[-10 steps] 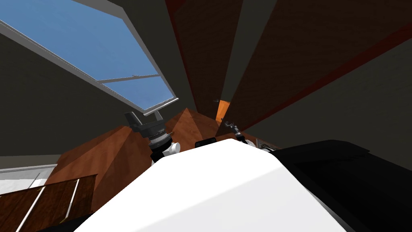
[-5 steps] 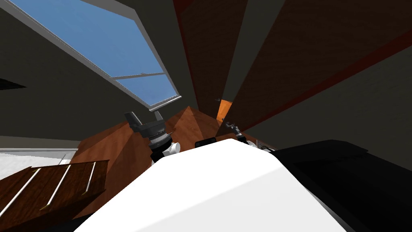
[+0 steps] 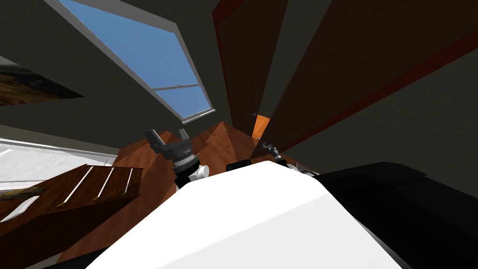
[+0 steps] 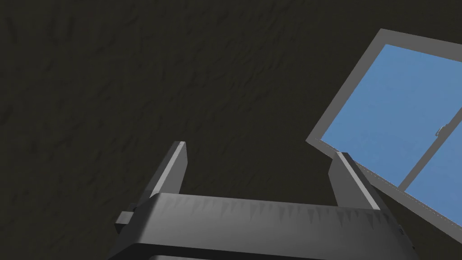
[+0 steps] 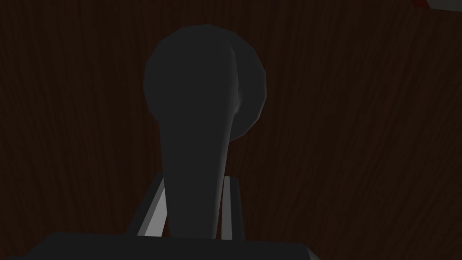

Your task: Pull the door open

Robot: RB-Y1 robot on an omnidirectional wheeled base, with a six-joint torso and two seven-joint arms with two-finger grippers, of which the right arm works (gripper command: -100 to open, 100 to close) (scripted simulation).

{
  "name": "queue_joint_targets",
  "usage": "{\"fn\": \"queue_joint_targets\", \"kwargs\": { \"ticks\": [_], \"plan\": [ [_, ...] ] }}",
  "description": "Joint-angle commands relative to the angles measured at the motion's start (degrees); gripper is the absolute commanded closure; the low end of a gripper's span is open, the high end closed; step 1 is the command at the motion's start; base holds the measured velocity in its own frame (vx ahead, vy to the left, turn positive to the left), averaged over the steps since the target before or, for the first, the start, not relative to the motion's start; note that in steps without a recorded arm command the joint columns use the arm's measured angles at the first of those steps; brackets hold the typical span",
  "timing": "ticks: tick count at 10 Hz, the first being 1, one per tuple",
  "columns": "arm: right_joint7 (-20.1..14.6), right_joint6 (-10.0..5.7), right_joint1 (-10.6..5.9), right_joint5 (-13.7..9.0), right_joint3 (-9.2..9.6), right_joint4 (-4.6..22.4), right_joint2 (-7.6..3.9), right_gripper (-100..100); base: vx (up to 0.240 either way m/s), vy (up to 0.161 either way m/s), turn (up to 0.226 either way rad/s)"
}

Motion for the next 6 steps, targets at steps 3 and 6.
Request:
{"fn": "queue_joint_targets", "kwargs": {
  "ticks": [3, 6],
  "plan": [
    [-0.47, -1.81, 0.75, 0.52, 0.77, 0.23, 0.19, 100, -0.211, -0.072, 0.152],
    [0.44, 0.26, -0.54, -0.48, 0.61, 0.2, 0.33, 100, -0.162, -0.038, 0.121]
  ]
}}
